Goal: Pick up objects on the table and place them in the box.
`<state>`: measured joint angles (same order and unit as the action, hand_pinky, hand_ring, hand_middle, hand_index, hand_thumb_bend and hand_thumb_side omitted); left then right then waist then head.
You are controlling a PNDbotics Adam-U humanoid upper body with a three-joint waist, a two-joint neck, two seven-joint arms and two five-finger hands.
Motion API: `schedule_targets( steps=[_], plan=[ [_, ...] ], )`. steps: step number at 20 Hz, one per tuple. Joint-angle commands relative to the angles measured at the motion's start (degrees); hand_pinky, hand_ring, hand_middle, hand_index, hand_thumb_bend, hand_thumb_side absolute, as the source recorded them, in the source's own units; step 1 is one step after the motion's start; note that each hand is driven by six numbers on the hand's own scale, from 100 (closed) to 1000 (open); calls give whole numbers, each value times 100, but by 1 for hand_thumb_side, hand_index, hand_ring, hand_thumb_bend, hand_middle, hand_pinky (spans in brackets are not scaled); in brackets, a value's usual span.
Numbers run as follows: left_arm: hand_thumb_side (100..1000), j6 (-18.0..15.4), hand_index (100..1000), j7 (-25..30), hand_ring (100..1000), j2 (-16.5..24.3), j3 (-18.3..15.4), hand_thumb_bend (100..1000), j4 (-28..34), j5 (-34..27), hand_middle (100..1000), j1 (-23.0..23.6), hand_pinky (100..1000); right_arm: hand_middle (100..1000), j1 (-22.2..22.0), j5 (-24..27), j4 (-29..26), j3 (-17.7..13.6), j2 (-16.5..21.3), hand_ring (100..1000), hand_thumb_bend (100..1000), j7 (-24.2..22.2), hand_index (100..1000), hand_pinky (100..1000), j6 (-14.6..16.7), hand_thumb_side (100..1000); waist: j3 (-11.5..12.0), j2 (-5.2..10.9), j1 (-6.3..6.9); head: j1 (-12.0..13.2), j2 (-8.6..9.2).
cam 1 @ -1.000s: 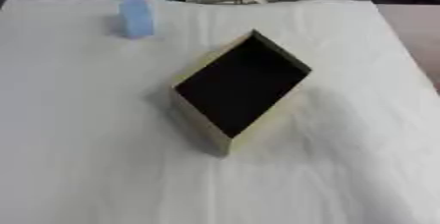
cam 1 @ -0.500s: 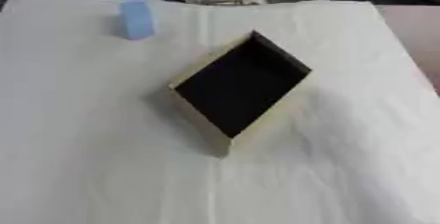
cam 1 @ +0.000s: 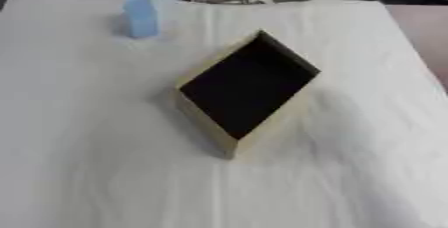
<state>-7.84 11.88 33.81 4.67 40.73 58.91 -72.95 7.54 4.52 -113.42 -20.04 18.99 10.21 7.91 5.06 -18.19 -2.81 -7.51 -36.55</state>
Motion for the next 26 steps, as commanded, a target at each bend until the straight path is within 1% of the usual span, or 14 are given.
schedule_targets(
  steps=[1, 3, 4, 8, 9, 10, 13, 15, 16, 18, 20, 22, 24, 26],
  plan=[
    [903, -91, 909, 172, 900, -30, -68, 842, -47, 462, 870, -197, 832, 646, 7, -12, -117, -10, 163, 759, 100, -17, 769, 727, 5, 1000, -1, 93, 20, -10, 80],
    [874, -206, 901, 345, 905, -108, -54, 864, -87, 625, 875, -206, 836, 646, -15, -23, -117, -4, 167, 759, 100, -28, 769, 727, 6, 1000, 3, 91, 18, -6, 92],
    [828, -245, 879, 451, 908, -148, -64, 865, -113, 649, 875, -207, 841, 645, -19, -25, -117, -4, 166, 759, 100, -30, 769, 727, 6, 1000, 3, 91, 18, -4, 96],
    [741, -353, 865, 841, 919, -263, -43, 908, -145, 560, 887, -213, 852, 645, -16, -23, -117, -3, 157, 759, 100, -36, 769, 727, -2, 1000, 5, 85, 23, 12, 106],
    [738, -369, 865, 922, 919, -285, -36, 916, -135, 517, 888, -219, 852, 645, -11, -21, -117, -1, 154, 759, 100, -40, 769, 727, -6, 1000, 3, 83, 23, 17, 107],
    [729, -371, 875, 986, 922, -300, -28, 969, -118, 489, 891, -228, 857, 644, -10, -20, -117, -1, 151, 758, 100, -42, 769, 727, -9, 1000, 0, 81, 24, 22, 109],
    [711, -352, 883, 1141, 917, -350, -21, 974, -62, 458, 897, -264, 852, 643, -11, -18, -117, -4, 143, 758, 100, -46, 769, 727, -17, 1000, -8, 75, 24, 32, 125],
    [697, -330, 892, 1207, 921, -399, -38, 946, -34, 402, 908, -291, 864, 643, -9, -16, -117, -4, 139, 758, 100, -51, 769, 727, -23, 1000, -9, 73, 25, 47, 130],
    [673, -326, 902, 1226, 919, -425, -44, 876, -14, 356, 916, -305, 866, 642, -7, -14, -117, -4, 137, 757, 100, -53, 769, 727, -27, 1000, -10, 72, 26, 53, 135],
    [616, -334, 921, 1232, 916, -484, -58, 774, 26, 189, 918, -328, 866, 639, 0, -10, -117, -4, 132, 754, 100, -57, 769, 727, -36, 1000, -11, 69, 29, 65, 142],
    [597, -340, 940, 1203, 918, -528, -43, 756, 68, -11, 921, -347, 864, 637, 8, -8, -117, -4, 126, 752, 100, -63, 769, 727, -46, 1000, -14, 64, 35, 77, 154],
    [491, -357, 942, 1162, 918, -571, -21, 626, 104, -190, 932, -362, 863, 633, 17, -6, -117, -6, 120, 748, 100, -65, 769, 726, -53, 1000, -27, 54, 40, 94, 168],
    [399, -361, 942, 1152, 930, -602, -4, 538, 110, -319, 945, -373, 870, 631, 21, -5, -117, -8, 115, 747, 100, -65, 768, 726, -58, 1000, -40, 44, 46, 108, 177],
    [386, -359, 955, 1210, 944, -638, 12, 534, 91, -412, 959, -382, 885, 629, 29, -5, -117, -12, 105, 746, 100, -65, 768, 726, -64, 1000, -52, 28, 54, 124, 182]
  ],
)
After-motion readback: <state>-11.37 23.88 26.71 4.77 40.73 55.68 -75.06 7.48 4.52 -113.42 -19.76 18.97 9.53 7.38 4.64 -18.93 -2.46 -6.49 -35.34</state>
